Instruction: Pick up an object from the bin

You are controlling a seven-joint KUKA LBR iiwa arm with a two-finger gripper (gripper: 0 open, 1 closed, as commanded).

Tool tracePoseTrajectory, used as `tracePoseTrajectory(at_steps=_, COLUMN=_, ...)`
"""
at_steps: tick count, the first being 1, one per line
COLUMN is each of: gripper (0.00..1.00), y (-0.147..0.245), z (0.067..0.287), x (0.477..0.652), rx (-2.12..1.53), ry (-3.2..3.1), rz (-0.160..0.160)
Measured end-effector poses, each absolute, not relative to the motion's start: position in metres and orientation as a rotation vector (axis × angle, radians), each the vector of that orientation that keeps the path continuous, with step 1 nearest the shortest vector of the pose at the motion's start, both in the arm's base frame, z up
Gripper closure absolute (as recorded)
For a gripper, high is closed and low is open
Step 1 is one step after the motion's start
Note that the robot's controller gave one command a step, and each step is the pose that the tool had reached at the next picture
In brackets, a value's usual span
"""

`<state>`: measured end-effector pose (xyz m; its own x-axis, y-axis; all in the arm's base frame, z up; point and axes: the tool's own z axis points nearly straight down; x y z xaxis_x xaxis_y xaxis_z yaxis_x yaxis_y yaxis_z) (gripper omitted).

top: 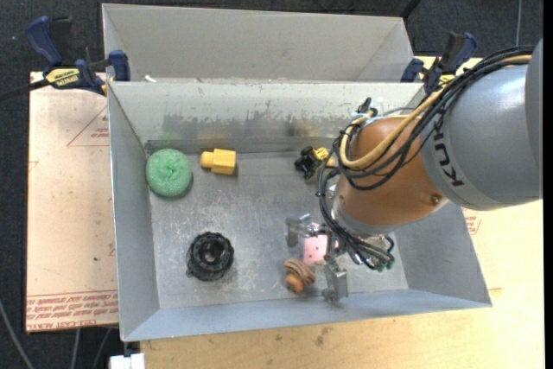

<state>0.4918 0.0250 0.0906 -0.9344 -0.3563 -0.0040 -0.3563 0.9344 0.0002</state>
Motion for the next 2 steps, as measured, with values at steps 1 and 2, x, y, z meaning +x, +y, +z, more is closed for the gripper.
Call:
tracePoseTrajectory(at_steps=1, gripper=0.00, y=0.046, z=0.082, x=0.491, rx=-1.075, ry=2.945, rz=0.000)
tracePoseTrajectory(at_steps=2, gripper=1.00, y=0.049, z=0.070, x=0.488, rx=-0.563, ry=3.090, rz=0.002)
